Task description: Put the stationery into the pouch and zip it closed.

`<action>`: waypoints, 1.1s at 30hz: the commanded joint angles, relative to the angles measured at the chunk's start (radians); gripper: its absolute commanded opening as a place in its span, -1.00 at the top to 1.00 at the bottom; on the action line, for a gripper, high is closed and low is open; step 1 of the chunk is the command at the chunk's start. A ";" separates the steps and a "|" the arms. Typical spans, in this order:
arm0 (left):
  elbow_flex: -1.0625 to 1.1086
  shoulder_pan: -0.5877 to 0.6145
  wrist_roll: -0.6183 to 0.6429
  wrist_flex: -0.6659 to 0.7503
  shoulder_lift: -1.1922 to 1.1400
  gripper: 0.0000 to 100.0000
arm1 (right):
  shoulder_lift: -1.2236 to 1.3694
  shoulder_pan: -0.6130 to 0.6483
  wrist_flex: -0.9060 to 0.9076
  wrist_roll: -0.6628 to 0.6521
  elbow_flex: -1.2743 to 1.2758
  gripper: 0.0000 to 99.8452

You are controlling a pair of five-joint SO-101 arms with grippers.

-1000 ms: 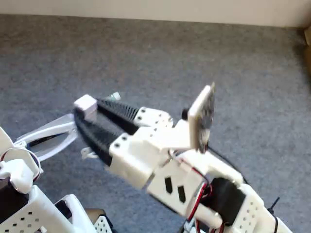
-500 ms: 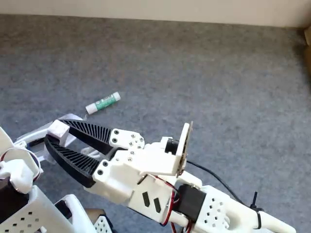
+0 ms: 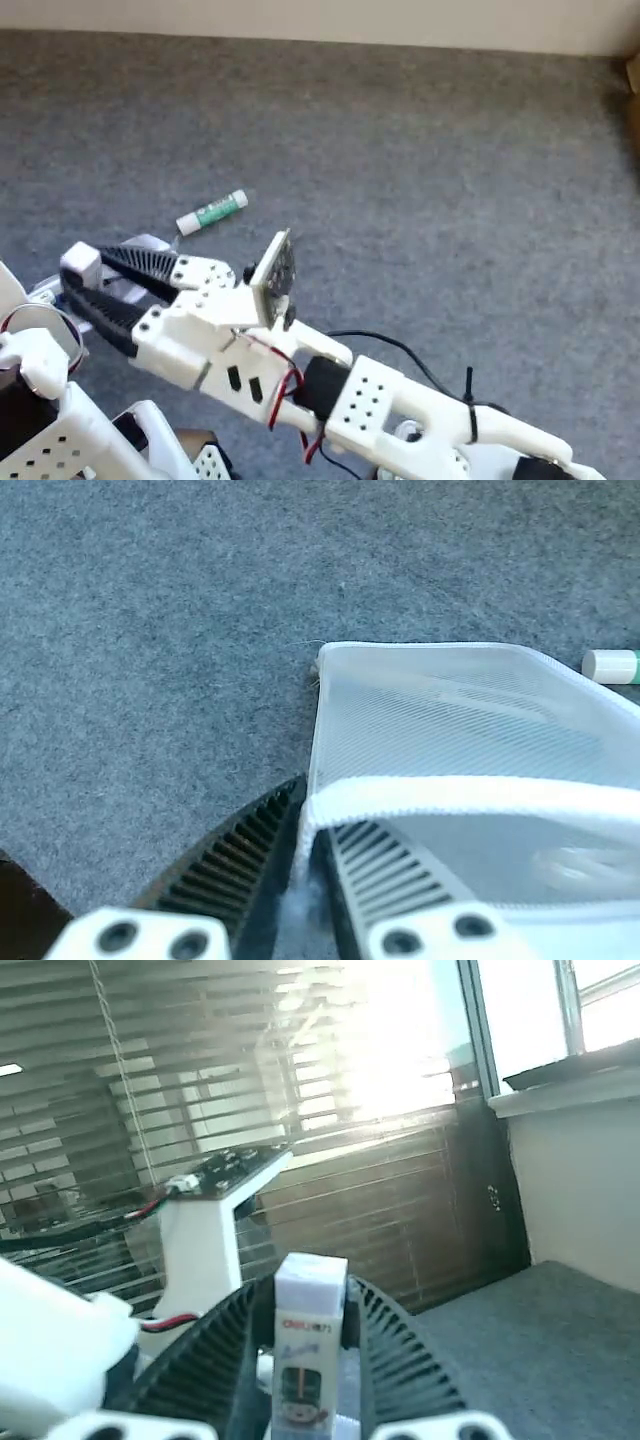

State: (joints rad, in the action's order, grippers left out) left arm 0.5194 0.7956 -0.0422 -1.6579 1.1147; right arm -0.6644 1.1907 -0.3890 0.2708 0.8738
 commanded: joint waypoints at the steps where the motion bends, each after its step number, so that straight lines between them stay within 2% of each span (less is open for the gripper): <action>1: 0.002 0.001 -0.006 0.005 -0.025 0.99 | 0.024 -0.044 -0.058 0.003 -0.007 0.99; 14: 0.002 0.001 -0.006 0.005 -0.025 0.99 | 0.073 -0.045 -0.061 0.000 0.033 0.98; 17: 0.002 0.001 -0.006 0.005 -0.025 0.99 | 0.073 -0.038 -0.061 -0.110 0.033 0.98; 20: 0.002 0.001 -0.006 0.005 -0.025 0.99 | 0.074 -0.030 -0.061 -0.183 0.035 0.88; 25: 0.002 0.001 -0.006 0.005 -0.025 0.99 | 0.074 -0.022 -0.062 -0.186 0.048 0.63; 33: 0.016 0.001 -0.006 0.006 -0.024 0.99 | 0.062 -0.027 -0.062 -0.187 0.062 0.61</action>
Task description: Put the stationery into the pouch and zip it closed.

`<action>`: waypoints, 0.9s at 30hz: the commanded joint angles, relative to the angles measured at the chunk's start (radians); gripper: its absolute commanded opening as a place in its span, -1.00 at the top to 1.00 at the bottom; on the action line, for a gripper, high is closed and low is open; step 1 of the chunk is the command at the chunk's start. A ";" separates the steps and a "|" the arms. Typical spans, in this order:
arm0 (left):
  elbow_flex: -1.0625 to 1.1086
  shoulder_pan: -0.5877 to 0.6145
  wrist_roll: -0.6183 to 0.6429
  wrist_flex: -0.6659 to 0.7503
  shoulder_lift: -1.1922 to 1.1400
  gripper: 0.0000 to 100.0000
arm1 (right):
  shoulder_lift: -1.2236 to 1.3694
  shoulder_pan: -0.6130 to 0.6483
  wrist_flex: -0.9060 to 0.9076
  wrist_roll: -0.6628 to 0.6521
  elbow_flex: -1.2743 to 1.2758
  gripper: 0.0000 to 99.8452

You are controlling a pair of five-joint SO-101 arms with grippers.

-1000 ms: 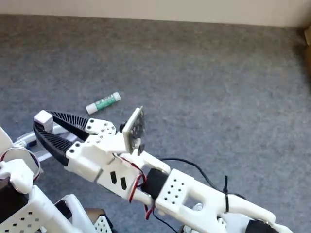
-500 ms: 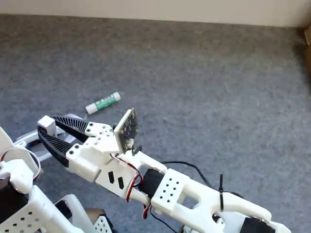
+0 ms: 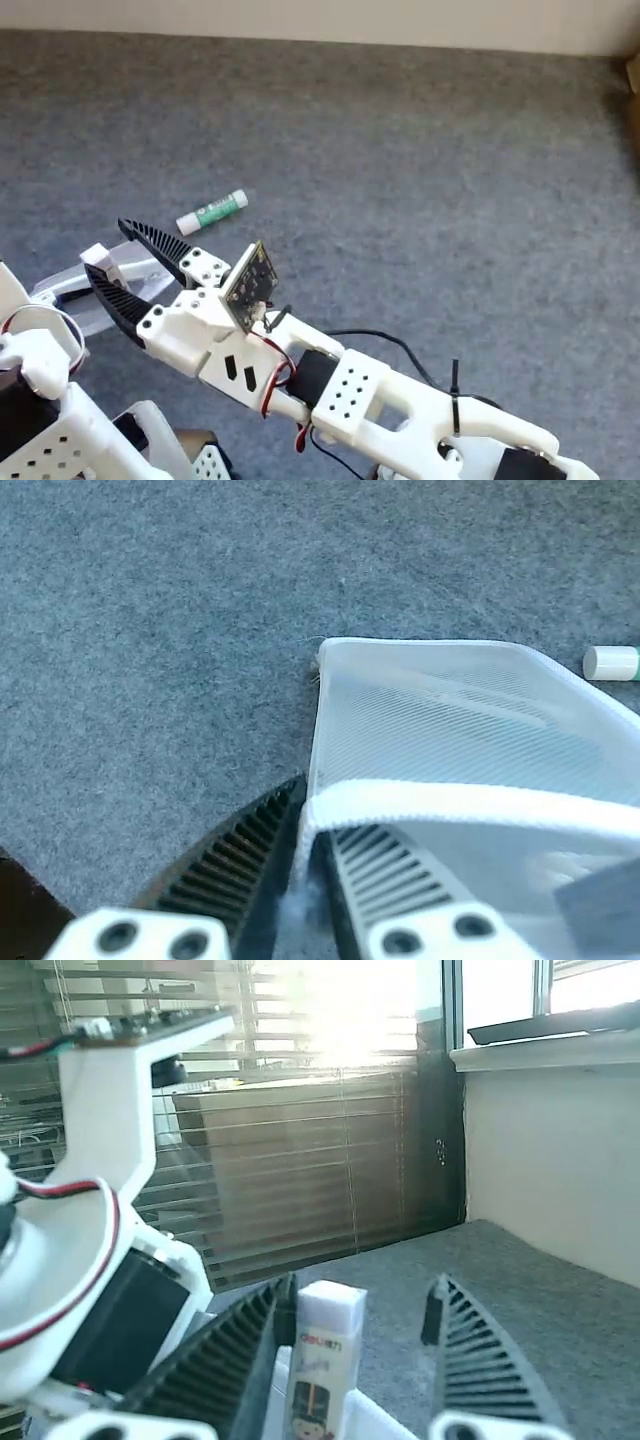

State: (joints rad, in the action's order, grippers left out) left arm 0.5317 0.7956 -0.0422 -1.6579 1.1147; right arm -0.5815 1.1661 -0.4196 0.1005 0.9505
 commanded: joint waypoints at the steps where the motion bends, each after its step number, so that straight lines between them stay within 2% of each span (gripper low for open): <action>1: 0.004 0.001 -0.006 0.006 -0.024 0.99 | -0.022 -0.002 -0.031 -0.017 -0.016 0.61; 9: 0.004 0.001 -0.006 0.006 -0.024 0.99 | -0.179 -0.004 -0.002 -0.017 -0.013 0.67; 13: 0.004 0.001 -0.006 0.006 -0.024 0.99 | -0.252 -0.005 0.166 -0.017 -0.016 0.78; 17: 0.004 0.001 -0.006 0.006 -0.024 0.99 | -0.302 0.002 0.249 -0.015 -0.018 0.82; 21: 0.002 0.001 -0.006 0.006 -0.024 0.99 | -0.360 -0.008 0.423 -0.015 -0.016 0.99; 24: 0.004 -0.001 -0.006 0.014 -0.024 0.99 | -0.377 -0.010 0.516 -0.011 -0.015 0.99; 27: 0.004 -0.001 -0.006 0.017 -0.024 0.99 | -0.328 -0.001 0.535 -0.011 -0.016 0.99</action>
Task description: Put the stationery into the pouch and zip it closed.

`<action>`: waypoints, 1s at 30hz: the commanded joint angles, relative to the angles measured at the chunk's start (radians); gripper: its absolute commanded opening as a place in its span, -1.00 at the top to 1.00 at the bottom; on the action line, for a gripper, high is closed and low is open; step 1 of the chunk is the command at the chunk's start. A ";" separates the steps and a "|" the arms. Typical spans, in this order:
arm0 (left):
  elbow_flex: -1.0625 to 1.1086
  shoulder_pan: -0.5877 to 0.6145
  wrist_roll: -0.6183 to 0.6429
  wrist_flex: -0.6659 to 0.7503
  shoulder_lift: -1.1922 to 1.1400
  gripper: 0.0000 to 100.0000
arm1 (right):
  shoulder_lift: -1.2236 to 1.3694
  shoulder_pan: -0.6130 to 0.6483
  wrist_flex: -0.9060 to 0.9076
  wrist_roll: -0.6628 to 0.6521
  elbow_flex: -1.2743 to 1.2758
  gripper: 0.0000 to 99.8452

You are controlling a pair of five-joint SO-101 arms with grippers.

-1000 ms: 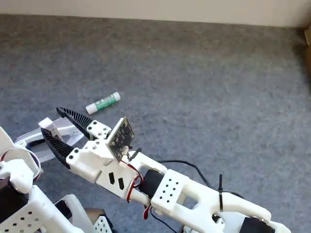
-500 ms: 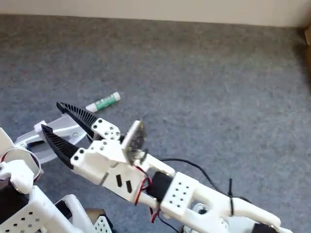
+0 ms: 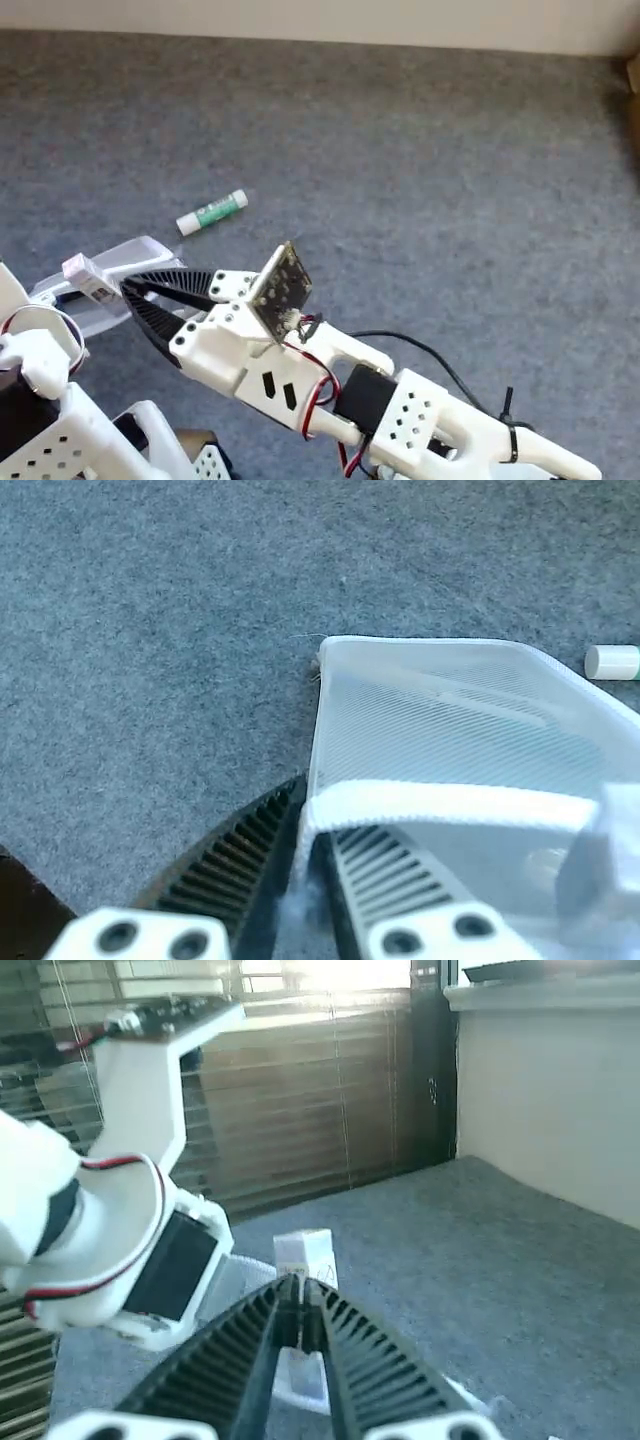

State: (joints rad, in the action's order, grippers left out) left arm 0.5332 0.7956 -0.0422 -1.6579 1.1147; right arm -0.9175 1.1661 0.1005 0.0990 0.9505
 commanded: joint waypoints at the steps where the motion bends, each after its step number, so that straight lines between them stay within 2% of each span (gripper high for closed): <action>1: 0.002 -0.001 -0.006 0.017 -0.024 0.99 | 0.039 0.002 0.010 -0.009 -0.016 0.99; 10: 0.002 -0.001 -0.006 0.017 -0.024 0.99 | 0.334 0.012 -0.018 -0.009 -0.143 0.99; 21: 0.002 -0.001 -0.006 0.017 -0.024 0.99 | 0.127 -0.091 -0.015 -0.012 -0.145 0.99; 30: 0.002 -0.001 -0.006 0.017 -0.024 0.99 | 0.076 -0.239 0.255 -0.008 -0.275 0.99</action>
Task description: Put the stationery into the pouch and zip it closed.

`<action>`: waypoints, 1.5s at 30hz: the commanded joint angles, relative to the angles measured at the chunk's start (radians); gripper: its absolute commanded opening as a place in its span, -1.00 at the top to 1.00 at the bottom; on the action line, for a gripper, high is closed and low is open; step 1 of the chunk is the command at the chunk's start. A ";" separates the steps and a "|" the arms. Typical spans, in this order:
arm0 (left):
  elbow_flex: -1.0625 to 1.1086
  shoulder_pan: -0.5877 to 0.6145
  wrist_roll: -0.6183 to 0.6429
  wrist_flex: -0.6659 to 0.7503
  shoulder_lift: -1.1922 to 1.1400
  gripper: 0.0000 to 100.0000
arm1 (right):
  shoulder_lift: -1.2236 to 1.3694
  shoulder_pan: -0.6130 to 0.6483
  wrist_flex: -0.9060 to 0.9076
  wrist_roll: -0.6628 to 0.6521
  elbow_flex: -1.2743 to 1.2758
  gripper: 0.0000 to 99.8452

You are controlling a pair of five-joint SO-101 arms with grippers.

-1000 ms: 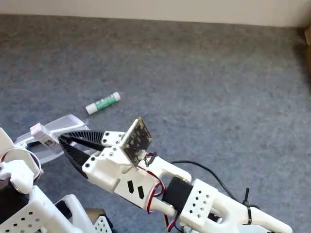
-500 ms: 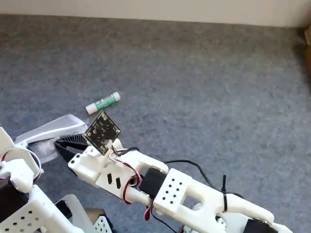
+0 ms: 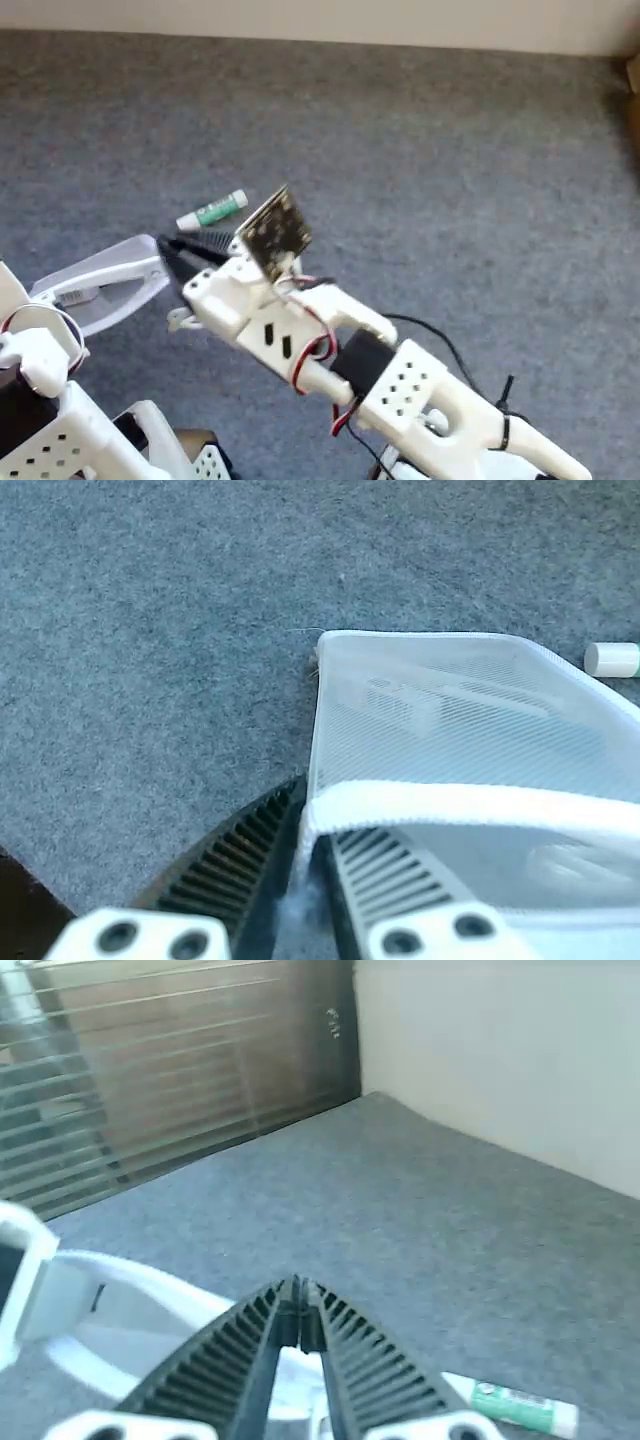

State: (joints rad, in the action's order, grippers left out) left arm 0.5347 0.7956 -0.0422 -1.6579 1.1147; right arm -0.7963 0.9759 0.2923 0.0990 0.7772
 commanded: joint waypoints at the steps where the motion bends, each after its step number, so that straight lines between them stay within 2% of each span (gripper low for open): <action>1: 0.002 -0.001 -0.006 0.017 -0.024 0.99 | -0.045 -0.058 0.084 -0.008 -0.113 0.99; 12: 0.002 -0.001 -0.006 0.017 -0.024 0.99 | -0.007 -0.116 0.134 -0.005 -0.153 0.99; 14: 0.002 -0.001 -0.006 0.017 -0.024 0.99 | 0.059 -0.125 0.151 0.040 -0.193 0.99; 20: 0.002 -0.001 -0.006 0.017 -0.024 0.99 | 0.398 -0.140 0.300 0.123 -0.492 0.99; 27: 0.002 -0.001 -0.006 0.017 -0.024 0.99 | 0.814 -0.140 0.398 0.126 -0.823 0.99; 35: 0.002 -0.002 -0.006 0.018 -0.024 0.99 | 1.107 -0.196 0.576 0.120 -1.155 0.98; 39: 0.002 -0.062 -0.006 0.018 -0.025 0.99 | 1.245 -0.211 0.628 0.118 -1.290 0.98; 45: 0.002 -0.097 -0.006 0.018 -0.025 0.99 | 1.438 -0.211 0.750 -0.017 -1.521 0.98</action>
State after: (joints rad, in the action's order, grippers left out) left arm 0.5347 0.7357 -0.0422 -1.6579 1.1147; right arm 0.6214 0.7810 0.9889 0.1496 -0.5946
